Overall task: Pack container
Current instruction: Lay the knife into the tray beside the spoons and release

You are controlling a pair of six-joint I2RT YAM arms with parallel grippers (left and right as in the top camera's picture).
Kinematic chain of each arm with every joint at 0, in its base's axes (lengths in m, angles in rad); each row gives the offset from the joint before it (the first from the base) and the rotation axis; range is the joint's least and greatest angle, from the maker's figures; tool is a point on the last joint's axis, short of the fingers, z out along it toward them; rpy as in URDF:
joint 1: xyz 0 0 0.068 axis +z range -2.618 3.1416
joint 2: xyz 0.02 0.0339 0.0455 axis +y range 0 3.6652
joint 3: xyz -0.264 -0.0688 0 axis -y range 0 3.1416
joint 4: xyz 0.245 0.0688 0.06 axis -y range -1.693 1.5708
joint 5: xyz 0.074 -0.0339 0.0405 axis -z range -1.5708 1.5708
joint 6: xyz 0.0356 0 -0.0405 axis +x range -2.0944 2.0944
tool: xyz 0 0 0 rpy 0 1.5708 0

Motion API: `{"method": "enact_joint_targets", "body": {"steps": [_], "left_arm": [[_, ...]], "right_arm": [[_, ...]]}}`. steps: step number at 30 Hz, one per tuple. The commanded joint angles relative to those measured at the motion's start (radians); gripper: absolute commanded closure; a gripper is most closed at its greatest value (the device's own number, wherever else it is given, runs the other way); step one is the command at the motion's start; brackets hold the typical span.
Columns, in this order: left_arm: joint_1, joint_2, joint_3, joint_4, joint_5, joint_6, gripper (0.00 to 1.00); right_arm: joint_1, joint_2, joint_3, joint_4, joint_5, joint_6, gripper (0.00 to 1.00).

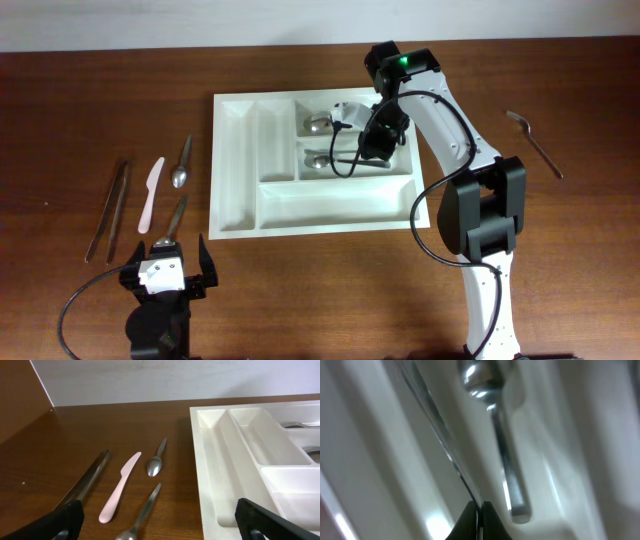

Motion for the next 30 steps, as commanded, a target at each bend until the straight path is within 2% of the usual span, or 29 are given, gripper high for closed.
{"method": "enact_joint_targets", "body": {"steps": [1, 5, 10, 17, 19, 22, 24, 30], "left_arm": [[0.004, -0.005, -0.005, 0.003, 0.008, 0.016, 0.01], [0.004, -0.005, -0.005, 0.003, 0.008, 0.016, 0.01], [0.004, -0.005, -0.005, 0.003, 0.008, 0.016, 0.01], [0.004, -0.005, -0.005, 0.003, 0.008, 0.016, 0.01], [0.004, -0.005, -0.005, 0.003, 0.008, 0.016, 0.01], [0.004, -0.005, -0.005, 0.003, 0.008, 0.016, 0.01], [0.004, -0.005, -0.005, 0.003, 0.008, 0.016, 0.01], [0.004, -0.005, -0.005, 0.003, 0.007, 0.016, 0.01]], "right_arm": [[-0.006, -0.018, 0.025, 0.055, 0.002, 0.075, 0.96], [-0.008, -0.018, 0.036, 0.172, 0.069, 0.177, 0.96], [-0.01, -0.017, 0.036, 0.341, 0.163, 0.182, 0.96], [-0.01, -0.017, 0.036, 0.399, 0.163, 0.18, 0.94], [-0.01, -0.017, 0.036, 0.399, 0.163, 0.18, 0.68], [-0.01, -0.017, 0.036, 0.394, 0.163, 0.18, 0.51], [-0.01, -0.017, 0.036, 0.391, 0.163, 0.18, 0.35], [-0.048, -0.083, 0.039, 0.394, 0.253, 0.28, 0.34]]}}
